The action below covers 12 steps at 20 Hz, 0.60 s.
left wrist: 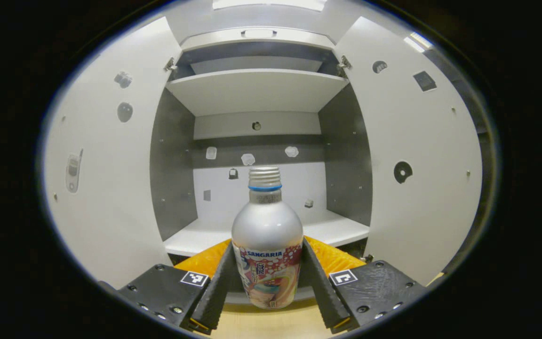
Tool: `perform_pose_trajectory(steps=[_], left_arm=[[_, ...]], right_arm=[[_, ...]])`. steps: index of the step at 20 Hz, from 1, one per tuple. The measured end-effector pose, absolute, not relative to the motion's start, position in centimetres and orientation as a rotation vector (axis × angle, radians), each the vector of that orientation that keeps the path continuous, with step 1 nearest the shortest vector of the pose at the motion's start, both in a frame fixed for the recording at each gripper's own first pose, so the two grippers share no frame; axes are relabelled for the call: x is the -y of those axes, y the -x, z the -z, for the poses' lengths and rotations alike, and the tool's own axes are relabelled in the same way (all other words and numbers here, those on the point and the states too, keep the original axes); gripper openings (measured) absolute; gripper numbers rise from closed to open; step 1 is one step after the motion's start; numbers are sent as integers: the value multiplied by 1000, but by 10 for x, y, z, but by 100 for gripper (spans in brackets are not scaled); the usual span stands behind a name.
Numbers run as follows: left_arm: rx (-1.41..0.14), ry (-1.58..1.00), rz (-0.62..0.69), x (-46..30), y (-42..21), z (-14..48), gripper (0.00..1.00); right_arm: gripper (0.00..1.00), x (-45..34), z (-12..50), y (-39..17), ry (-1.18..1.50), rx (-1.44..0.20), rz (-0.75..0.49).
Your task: Grasp the bottle in the cabinet with the left hand and place it on the coaster, then close the right door with the right hand and the left door with the left hand.
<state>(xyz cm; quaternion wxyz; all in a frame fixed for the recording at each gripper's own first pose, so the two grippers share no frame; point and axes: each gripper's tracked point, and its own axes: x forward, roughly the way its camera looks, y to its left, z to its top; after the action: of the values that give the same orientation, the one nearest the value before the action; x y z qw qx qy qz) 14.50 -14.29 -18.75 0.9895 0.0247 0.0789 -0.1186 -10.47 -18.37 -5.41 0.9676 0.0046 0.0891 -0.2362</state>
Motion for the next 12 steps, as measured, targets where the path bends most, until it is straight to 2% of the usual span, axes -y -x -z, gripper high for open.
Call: perform_pose_trajectory(steps=[12], left_arm=[[-252, -72, 260, 135, -57, 252, 78]], right_arm=[[100, 152, 78, 80, -13, -241, 361]])
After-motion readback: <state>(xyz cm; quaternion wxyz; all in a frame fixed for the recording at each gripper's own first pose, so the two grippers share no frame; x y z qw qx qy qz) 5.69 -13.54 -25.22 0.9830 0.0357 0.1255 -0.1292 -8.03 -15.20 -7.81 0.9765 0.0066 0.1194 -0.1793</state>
